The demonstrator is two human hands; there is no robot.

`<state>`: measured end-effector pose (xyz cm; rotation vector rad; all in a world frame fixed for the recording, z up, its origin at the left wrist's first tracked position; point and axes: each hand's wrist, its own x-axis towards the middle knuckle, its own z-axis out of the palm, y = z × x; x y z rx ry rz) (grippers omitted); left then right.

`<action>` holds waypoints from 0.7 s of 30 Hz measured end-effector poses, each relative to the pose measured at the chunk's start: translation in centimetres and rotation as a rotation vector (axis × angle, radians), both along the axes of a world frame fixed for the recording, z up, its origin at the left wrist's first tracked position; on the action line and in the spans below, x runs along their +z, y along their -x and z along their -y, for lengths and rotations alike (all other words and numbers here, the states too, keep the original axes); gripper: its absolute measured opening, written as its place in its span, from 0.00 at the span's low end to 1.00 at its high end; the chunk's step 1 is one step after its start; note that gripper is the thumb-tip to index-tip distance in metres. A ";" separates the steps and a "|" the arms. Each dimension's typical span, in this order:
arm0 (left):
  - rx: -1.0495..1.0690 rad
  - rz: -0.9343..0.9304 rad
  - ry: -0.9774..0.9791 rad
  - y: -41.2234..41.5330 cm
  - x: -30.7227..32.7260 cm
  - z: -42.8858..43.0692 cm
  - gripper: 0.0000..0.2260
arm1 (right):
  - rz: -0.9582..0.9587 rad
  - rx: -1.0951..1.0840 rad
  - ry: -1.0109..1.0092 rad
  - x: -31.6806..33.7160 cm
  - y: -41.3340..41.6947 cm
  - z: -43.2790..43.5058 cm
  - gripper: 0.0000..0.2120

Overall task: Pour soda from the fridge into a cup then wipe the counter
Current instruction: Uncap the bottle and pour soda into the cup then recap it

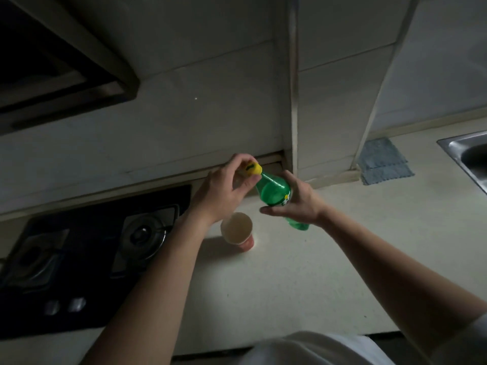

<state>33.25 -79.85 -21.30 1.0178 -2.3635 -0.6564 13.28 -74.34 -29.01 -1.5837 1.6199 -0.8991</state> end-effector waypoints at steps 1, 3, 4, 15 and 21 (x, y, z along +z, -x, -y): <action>-0.007 0.014 0.075 -0.5 0.4 0.0 0.15 | -0.006 0.038 0.006 0.4 -0.3 0.1 0.43; -0.040 0.091 0.261 -1.7 1.3 0.2 0.16 | -0.037 0.126 0.015 1.3 -1.0 0.4 0.46; -0.061 0.139 0.349 -2.2 1.8 0.3 0.16 | -0.047 0.166 0.021 1.9 -1.4 0.5 0.40; -0.055 0.258 0.631 -5.3 3.0 2.1 0.14 | 0.021 0.307 -0.006 2.4 -5.5 1.5 0.31; 0.035 0.261 0.605 -5.5 2.2 2.2 0.15 | 0.069 0.287 0.000 2.0 -6.2 1.6 0.28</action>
